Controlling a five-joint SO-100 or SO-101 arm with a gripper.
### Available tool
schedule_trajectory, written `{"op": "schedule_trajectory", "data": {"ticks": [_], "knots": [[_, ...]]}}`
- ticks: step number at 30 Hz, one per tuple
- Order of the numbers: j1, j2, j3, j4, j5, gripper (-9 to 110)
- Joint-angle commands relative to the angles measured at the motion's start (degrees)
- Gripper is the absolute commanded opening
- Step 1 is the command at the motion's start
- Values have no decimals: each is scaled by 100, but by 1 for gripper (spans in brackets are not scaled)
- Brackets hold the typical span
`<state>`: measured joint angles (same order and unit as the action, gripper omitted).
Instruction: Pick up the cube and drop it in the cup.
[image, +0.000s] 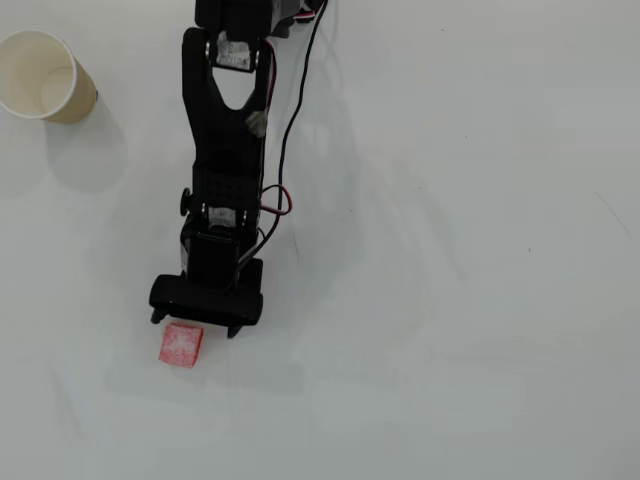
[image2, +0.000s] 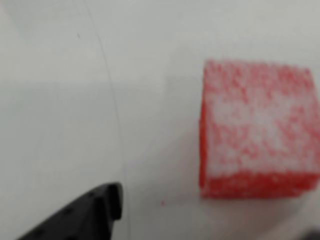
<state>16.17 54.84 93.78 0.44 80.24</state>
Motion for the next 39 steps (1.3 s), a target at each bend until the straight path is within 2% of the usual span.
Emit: {"op": "schedule_trajectory", "data": {"ticks": [1,39], "knots": [[123,185,-984,-176,-44,39],[466,-492,-1925,-158,-70,39]]}}
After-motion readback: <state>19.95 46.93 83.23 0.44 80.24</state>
